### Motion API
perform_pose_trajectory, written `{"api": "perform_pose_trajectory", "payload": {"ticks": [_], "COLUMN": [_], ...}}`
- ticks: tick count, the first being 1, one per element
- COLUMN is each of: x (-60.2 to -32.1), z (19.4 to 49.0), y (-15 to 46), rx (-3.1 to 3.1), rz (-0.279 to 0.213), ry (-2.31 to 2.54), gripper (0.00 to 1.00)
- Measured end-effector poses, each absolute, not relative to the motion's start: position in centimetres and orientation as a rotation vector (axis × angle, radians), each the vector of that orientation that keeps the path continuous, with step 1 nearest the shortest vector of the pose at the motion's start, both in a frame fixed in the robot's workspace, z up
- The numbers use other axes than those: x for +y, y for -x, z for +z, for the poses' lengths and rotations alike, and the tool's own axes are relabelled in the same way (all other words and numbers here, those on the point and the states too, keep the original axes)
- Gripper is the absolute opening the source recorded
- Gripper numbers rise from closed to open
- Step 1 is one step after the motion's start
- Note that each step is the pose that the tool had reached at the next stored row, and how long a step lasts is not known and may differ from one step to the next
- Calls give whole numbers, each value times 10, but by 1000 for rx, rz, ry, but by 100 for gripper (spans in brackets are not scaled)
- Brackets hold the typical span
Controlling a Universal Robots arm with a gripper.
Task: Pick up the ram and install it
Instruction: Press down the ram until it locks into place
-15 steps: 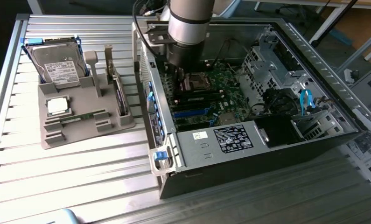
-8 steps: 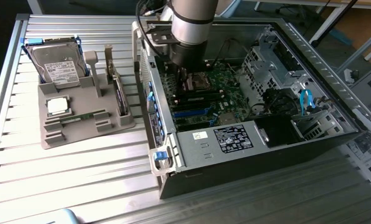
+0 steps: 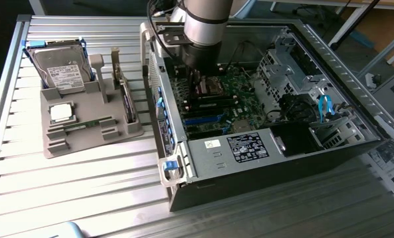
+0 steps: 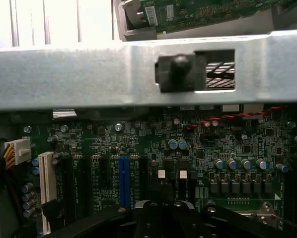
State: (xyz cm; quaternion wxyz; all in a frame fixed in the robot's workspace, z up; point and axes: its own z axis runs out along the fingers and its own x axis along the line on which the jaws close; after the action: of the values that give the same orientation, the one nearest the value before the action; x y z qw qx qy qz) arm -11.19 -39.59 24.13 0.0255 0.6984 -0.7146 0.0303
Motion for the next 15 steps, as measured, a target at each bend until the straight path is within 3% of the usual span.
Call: {"api": "perform_pose_trajectory", "payload": {"ticks": [15], "x": [-396], "z": [233], "y": [112], "rx": [-2209], "rz": [93], "ry": [-2159], "gripper": [11]}}
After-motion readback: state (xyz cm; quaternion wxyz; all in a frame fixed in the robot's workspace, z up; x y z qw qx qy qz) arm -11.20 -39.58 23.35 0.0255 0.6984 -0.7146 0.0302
